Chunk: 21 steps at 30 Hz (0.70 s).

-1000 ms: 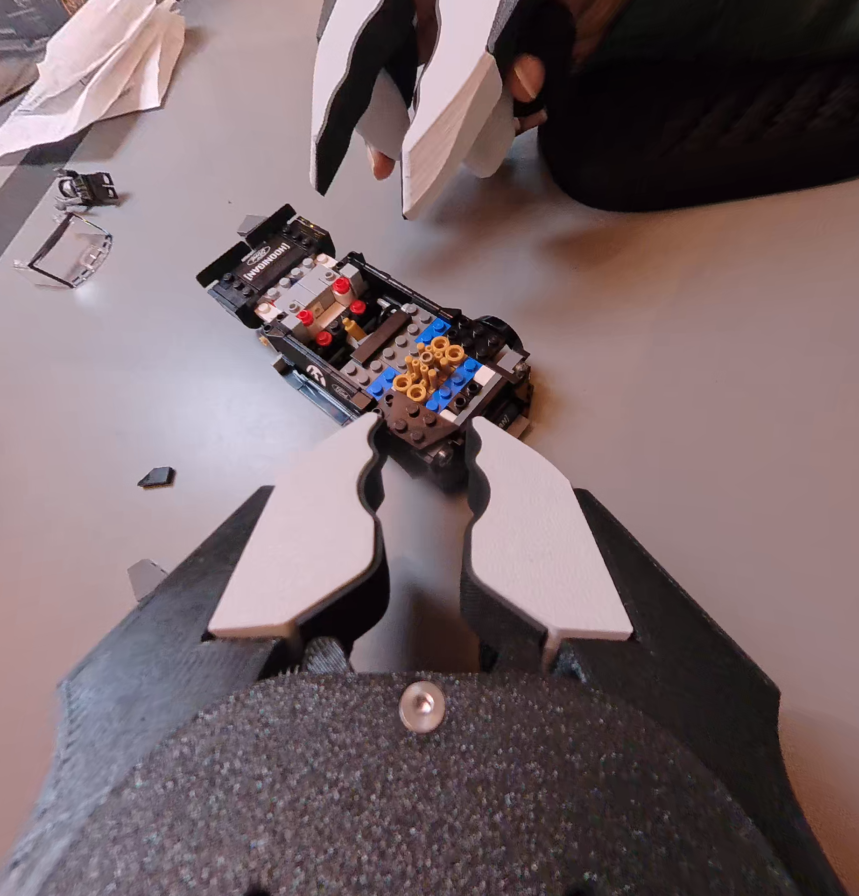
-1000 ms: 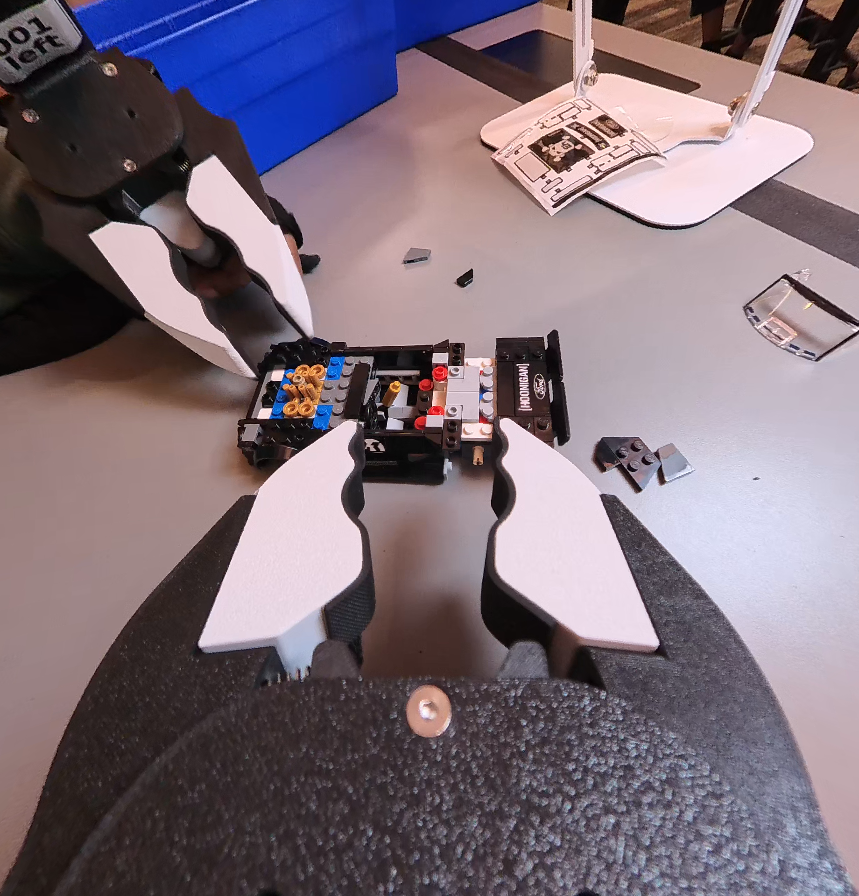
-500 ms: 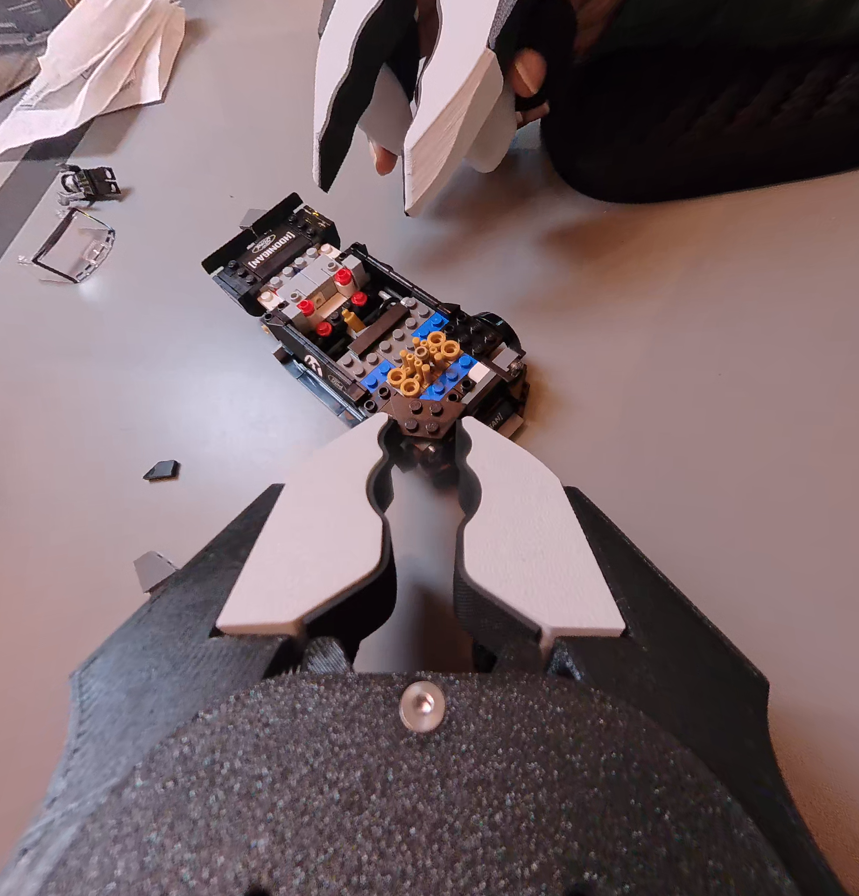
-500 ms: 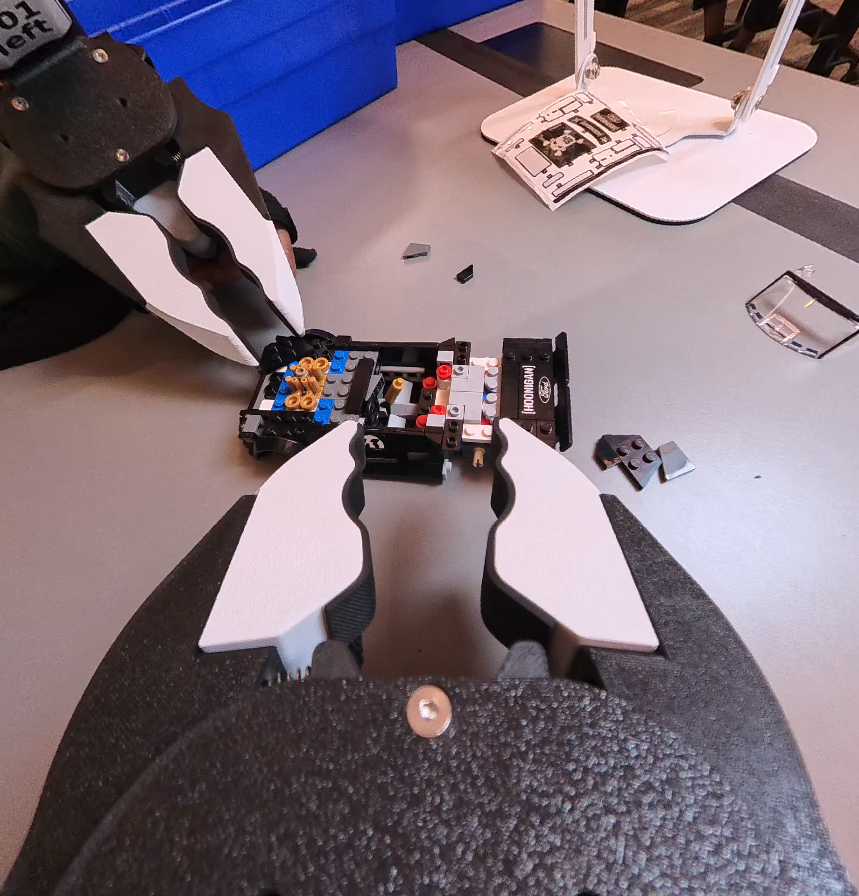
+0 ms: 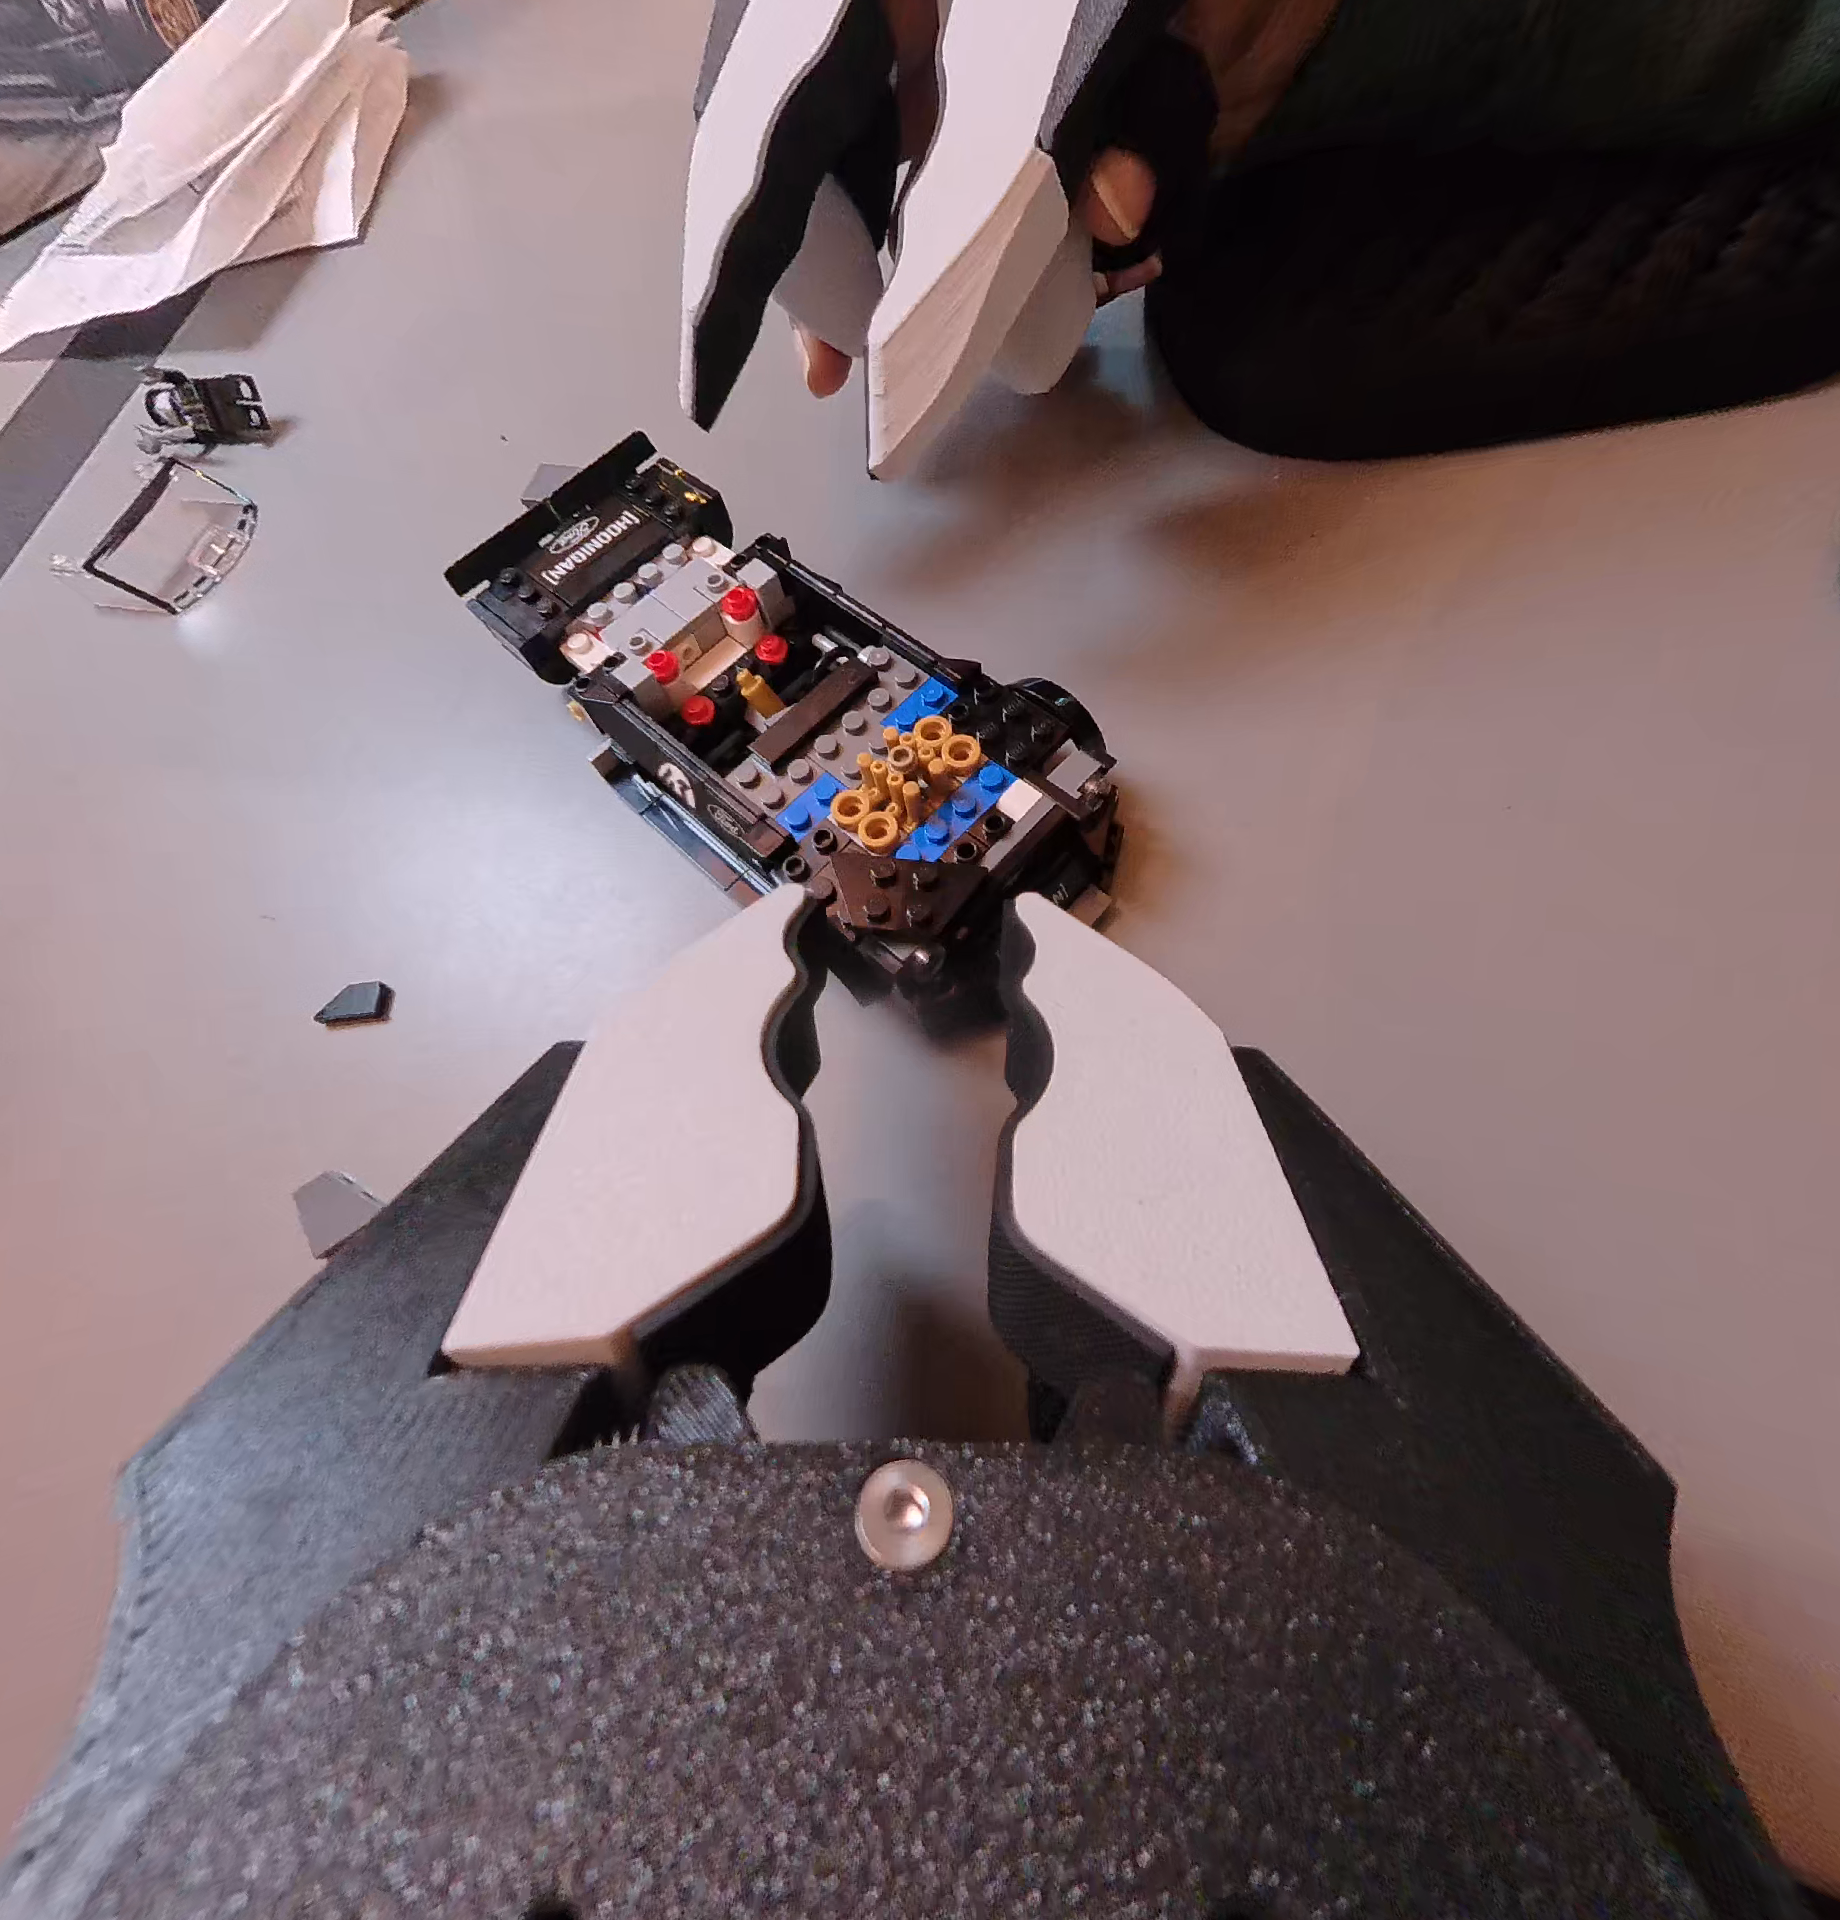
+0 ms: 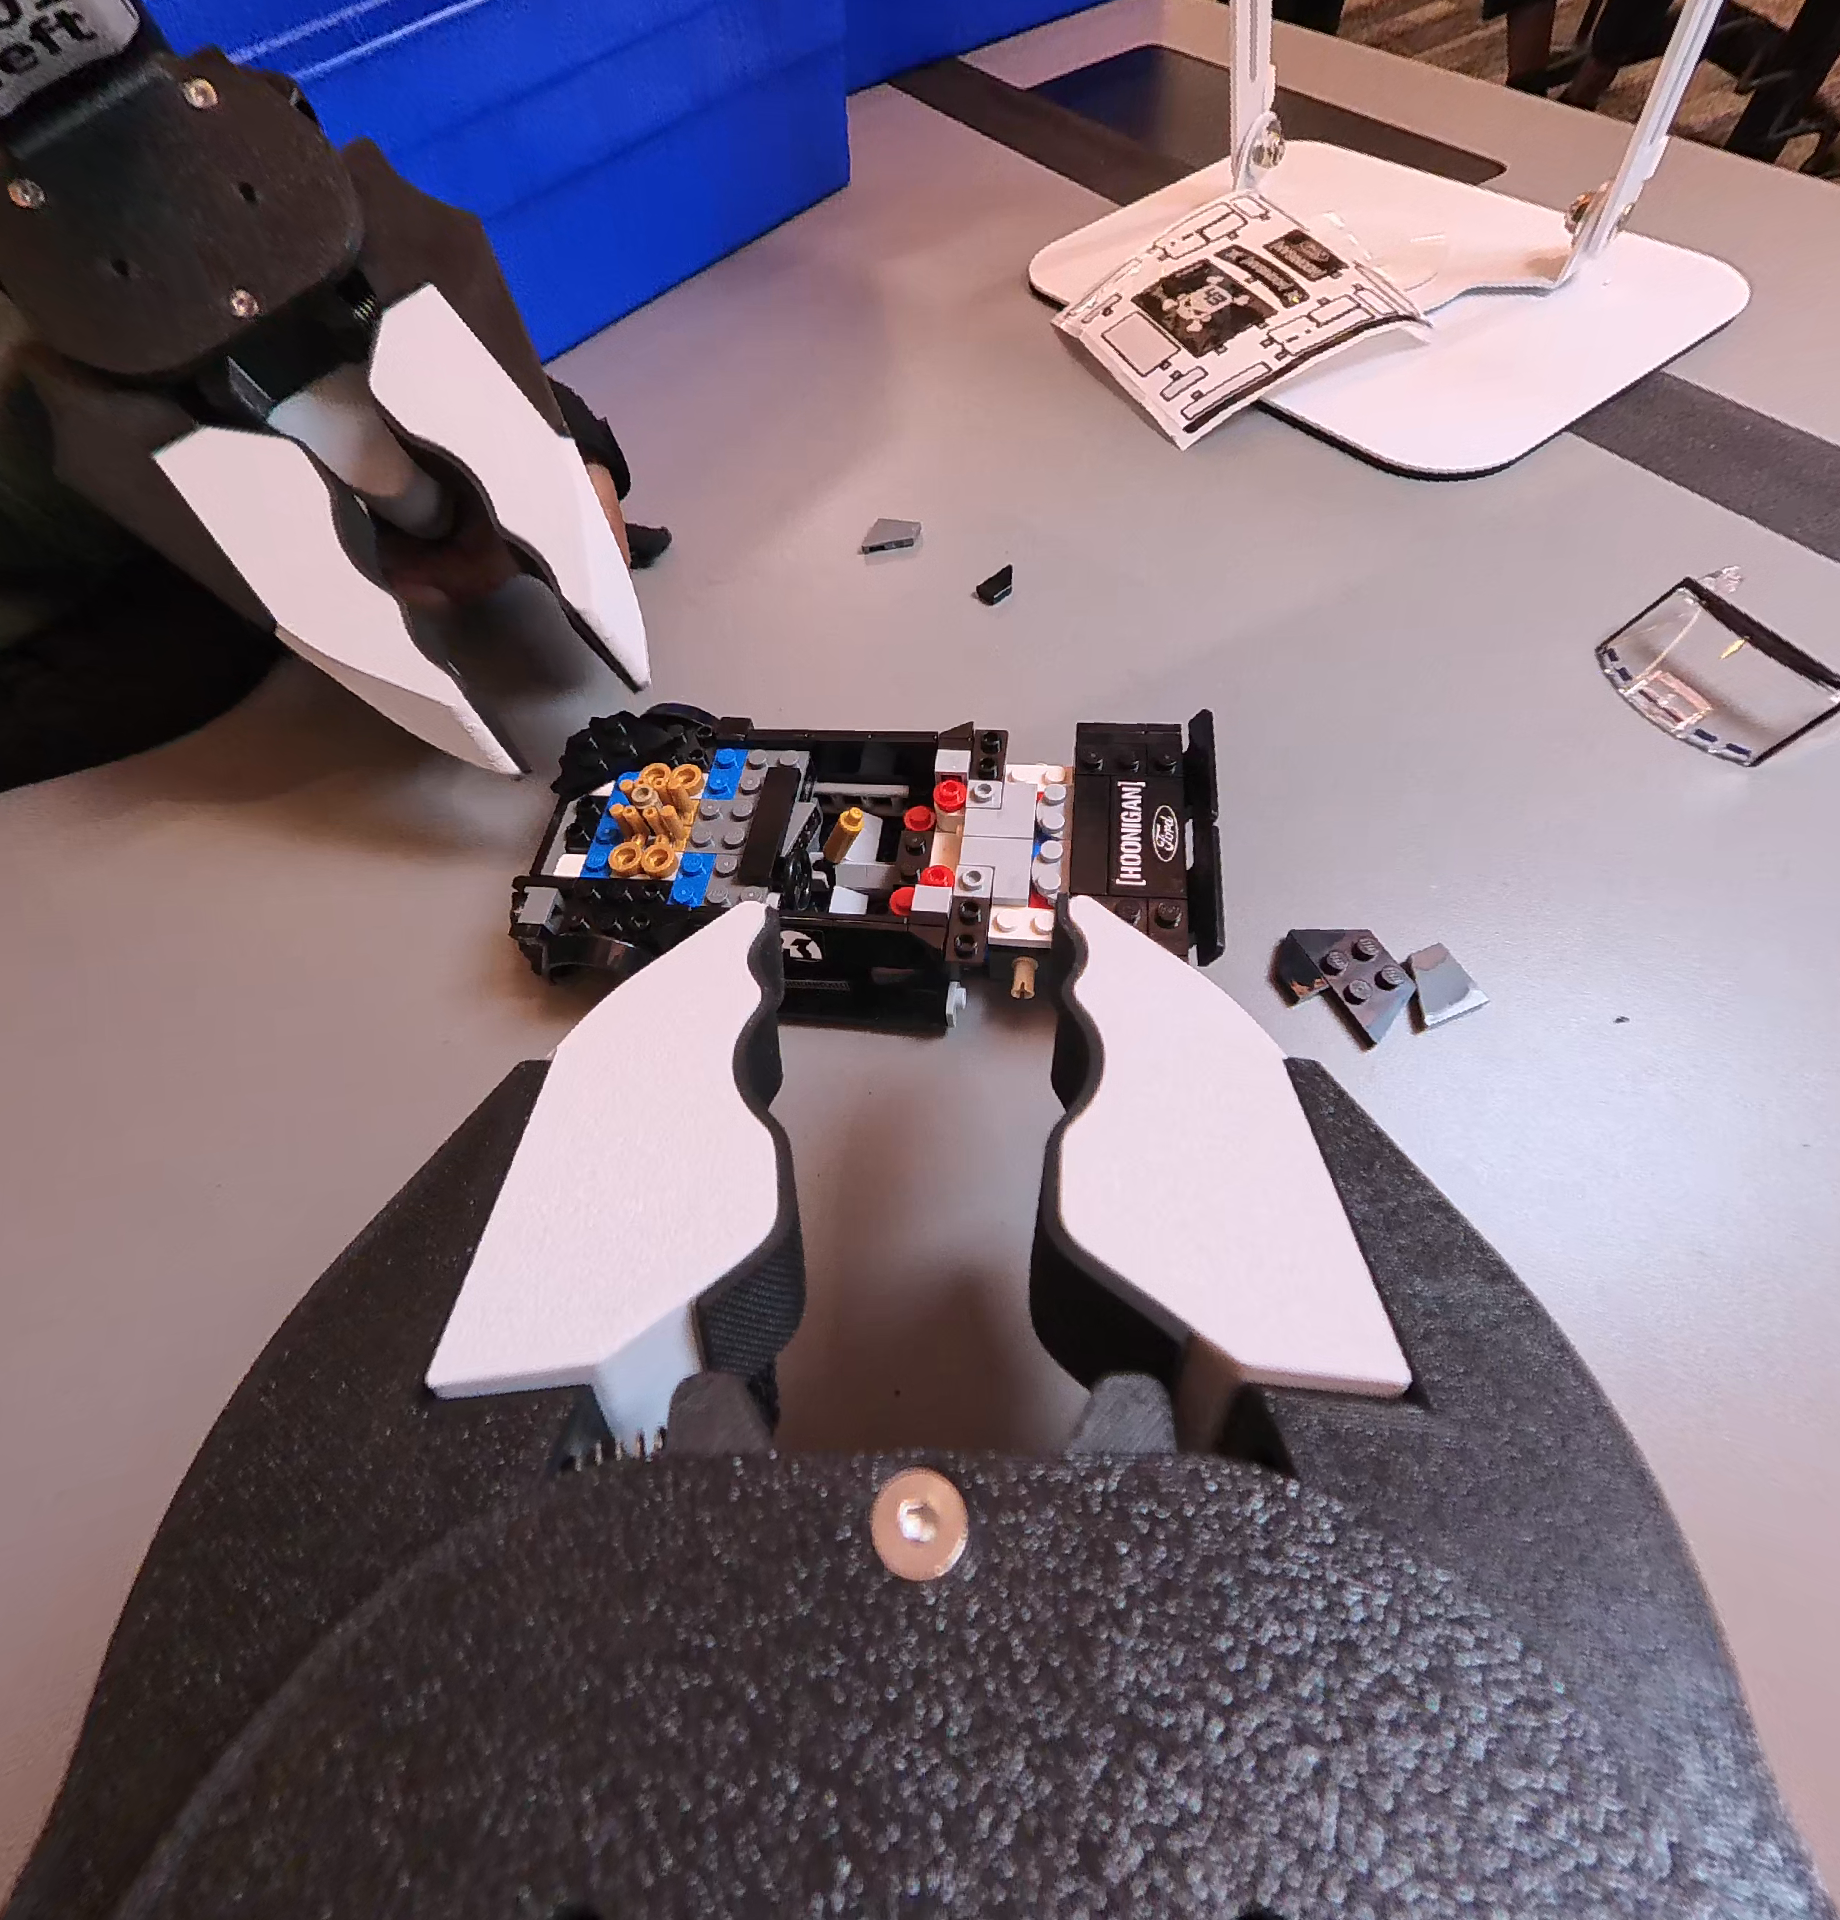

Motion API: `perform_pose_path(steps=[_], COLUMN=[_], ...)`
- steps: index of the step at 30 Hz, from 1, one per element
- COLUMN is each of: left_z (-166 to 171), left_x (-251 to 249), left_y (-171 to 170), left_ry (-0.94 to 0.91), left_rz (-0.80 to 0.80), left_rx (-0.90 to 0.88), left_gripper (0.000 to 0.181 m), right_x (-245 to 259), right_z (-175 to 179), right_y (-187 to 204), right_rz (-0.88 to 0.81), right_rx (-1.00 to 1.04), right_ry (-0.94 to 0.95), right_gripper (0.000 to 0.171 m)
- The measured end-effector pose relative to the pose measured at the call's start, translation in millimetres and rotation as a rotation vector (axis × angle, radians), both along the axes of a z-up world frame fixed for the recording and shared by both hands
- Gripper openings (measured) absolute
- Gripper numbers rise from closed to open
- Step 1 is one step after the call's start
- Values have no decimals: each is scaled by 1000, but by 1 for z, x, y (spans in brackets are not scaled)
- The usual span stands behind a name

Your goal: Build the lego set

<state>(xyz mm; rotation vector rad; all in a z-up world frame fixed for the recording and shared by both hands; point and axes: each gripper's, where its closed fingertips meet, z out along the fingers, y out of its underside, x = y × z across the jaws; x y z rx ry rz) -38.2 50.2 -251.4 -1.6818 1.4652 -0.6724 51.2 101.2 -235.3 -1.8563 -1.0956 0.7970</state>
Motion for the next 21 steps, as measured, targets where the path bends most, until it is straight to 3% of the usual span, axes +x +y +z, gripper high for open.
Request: perform_pose_path(steps=[7, 14, 21], left_z=[-2, -2, 10], left_x=[8, 7, 0], left_y=[4, 7, 12], left_ry=[-5, 1, -58], left_rz=[22, 26, -20], left_rx=[-14, -5, -20], left_gripper=[32, 19, 23], right_x=[-1, -10, -36], right_z=[0, 5, 20], right_y=[-1, -10, -27], right_rz=[6, 50, 238], right_rx=[2, 9, 62], right_ry=[-1, 12, -44], right_gripper=[49, 49, 45])
